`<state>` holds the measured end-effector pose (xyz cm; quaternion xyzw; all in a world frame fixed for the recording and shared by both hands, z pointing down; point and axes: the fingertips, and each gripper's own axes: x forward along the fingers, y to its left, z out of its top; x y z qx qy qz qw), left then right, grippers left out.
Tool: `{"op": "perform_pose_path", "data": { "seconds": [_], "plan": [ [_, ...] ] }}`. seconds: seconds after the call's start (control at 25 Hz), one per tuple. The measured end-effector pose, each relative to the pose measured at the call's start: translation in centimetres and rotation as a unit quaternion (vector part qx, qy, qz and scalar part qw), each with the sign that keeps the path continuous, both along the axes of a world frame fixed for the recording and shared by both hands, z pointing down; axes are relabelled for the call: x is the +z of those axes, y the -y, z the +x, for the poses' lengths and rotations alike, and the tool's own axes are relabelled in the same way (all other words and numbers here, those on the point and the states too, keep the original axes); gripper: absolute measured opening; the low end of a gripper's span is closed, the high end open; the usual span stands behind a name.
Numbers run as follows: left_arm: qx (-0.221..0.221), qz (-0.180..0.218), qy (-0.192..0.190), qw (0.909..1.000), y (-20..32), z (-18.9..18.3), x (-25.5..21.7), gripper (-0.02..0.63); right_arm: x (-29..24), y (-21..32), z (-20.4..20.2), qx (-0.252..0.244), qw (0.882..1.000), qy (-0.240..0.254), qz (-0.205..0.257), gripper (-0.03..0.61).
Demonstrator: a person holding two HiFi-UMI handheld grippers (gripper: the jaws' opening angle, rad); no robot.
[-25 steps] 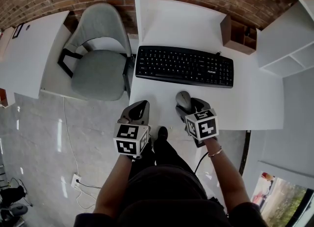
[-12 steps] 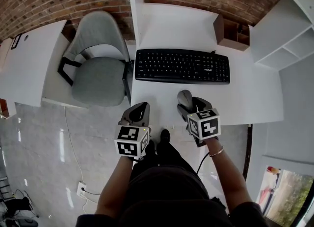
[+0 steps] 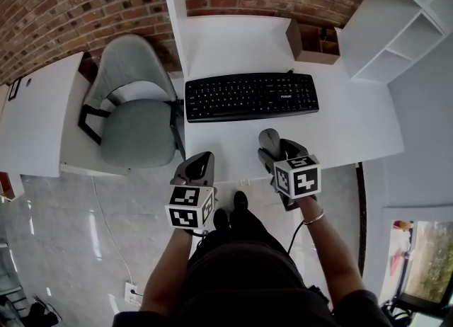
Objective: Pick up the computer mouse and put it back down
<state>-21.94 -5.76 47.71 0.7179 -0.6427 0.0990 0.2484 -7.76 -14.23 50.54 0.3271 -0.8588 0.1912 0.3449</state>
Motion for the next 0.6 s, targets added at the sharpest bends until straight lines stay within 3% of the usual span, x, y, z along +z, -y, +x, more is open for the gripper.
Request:
{"op": "perform_pose_path", "data": {
  "seconds": [0.6],
  "plan": [
    [0.086,0.016,-0.010,0.9961,2.9,5.7,-1.0,0.009,-1.3,0.6,9.5,0.131,0.991,0.007,0.009,0.284]
  ]
}}
